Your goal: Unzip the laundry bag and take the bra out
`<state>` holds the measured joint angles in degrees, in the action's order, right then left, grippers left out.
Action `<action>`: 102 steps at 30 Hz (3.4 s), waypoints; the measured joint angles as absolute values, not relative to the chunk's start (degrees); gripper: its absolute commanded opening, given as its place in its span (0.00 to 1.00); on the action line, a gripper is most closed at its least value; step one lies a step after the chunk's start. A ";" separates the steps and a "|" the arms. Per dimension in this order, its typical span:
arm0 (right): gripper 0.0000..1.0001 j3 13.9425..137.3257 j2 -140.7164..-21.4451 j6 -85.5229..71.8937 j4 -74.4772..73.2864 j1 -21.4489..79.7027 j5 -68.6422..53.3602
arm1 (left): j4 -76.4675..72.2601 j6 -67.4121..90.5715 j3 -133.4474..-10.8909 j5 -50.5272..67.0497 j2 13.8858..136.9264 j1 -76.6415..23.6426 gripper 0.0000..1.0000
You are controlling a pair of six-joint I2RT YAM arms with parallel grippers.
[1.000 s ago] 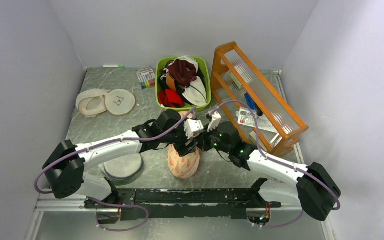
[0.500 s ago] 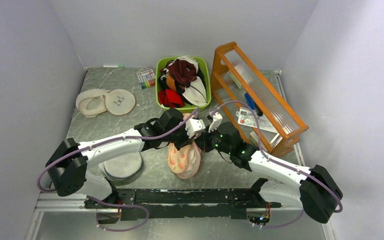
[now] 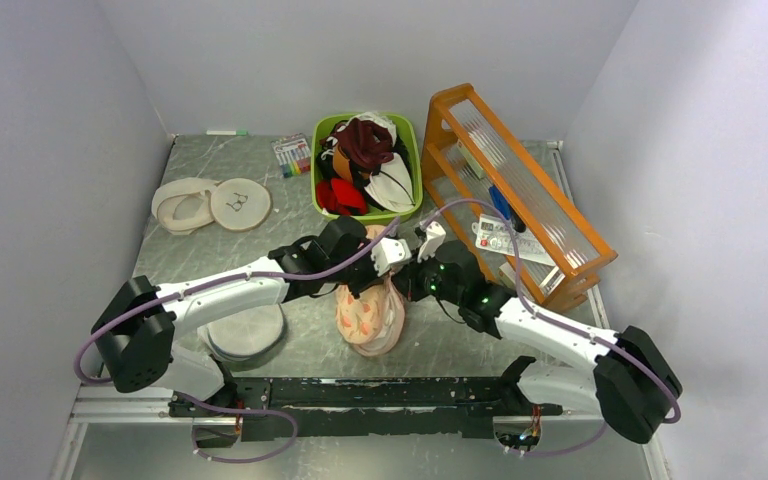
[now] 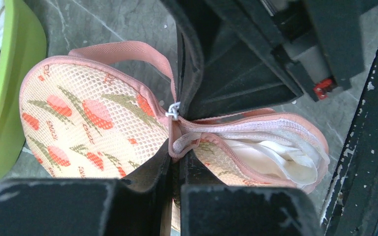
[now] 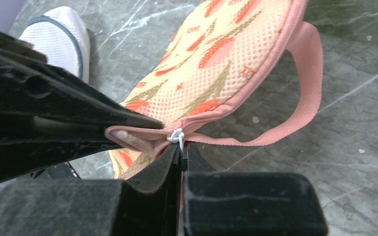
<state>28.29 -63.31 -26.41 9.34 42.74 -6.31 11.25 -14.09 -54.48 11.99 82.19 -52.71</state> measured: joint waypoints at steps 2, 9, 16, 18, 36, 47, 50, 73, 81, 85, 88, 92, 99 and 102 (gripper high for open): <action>0.00 28.56 -64.62 -26.09 9.93 41.52 -7.22 | 11.03 -14.35 -54.48 11.77 82.19 -52.71 0.07; 0.00 29.26 -68.10 -25.39 10.44 35.44 -7.75 | 11.00 -14.83 -54.48 11.38 81.30 -52.56 0.07; 0.00 29.26 -67.68 -24.58 10.20 34.17 -7.75 | 11.99 -15.25 -54.48 11.44 80.55 -52.56 0.16; 0.00 29.23 -66.61 -24.51 9.58 34.13 -8.49 | 12.34 -15.33 -54.48 11.81 80.55 -52.56 0.32; 0.00 28.45 -60.66 -29.10 9.78 36.49 -12.23 | 9.34 -10.11 -53.17 17.50 76.62 -52.56 0.95; 0.00 29.28 -61.65 -30.02 9.96 42.98 -7.57 | 9.74 -7.49 -53.60 12.97 81.43 -52.56 0.66; 0.00 29.45 -61.67 -30.06 9.87 43.29 -6.42 | 10.57 -7.94 -54.65 9.10 81.84 -52.60 0.50; 0.00 32.93 -63.42 -24.51 2.22 35.20 -3.22 | 14.02 -16.99 -55.40 6.98 80.29 -54.83 0.07; 0.00 34.79 -65.28 -21.80 1.34 32.42 -5.87 | 14.33 -18.55 -53.93 5.76 77.12 -55.02 0.09; 0.00 34.06 -62.37 -21.58 1.56 32.03 -9.76 | 15.35 -18.70 -53.89 1.04 77.14 -55.13 0.13; 0.00 32.91 -60.34 -22.15 2.35 31.94 -12.16 | 15.75 -18.74 -53.89 -1.76 77.14 -55.20 0.23; 0.00 29.80 -58.83 -24.53 4.40 31.92 -15.46 | 15.90 -19.11 -53.71 -3.51 77.06 -55.24 0.47; 0.00 26.52 -58.98 -28.60 7.11 32.69 -18.79 | 15.99 -19.64 -53.01 6.07 73.95 -55.24 0.74; 0.00 26.17 -58.98 -30.00 8.40 33.12 -19.57 | 14.96 -19.31 -52.21 10.00 71.59 -55.24 0.74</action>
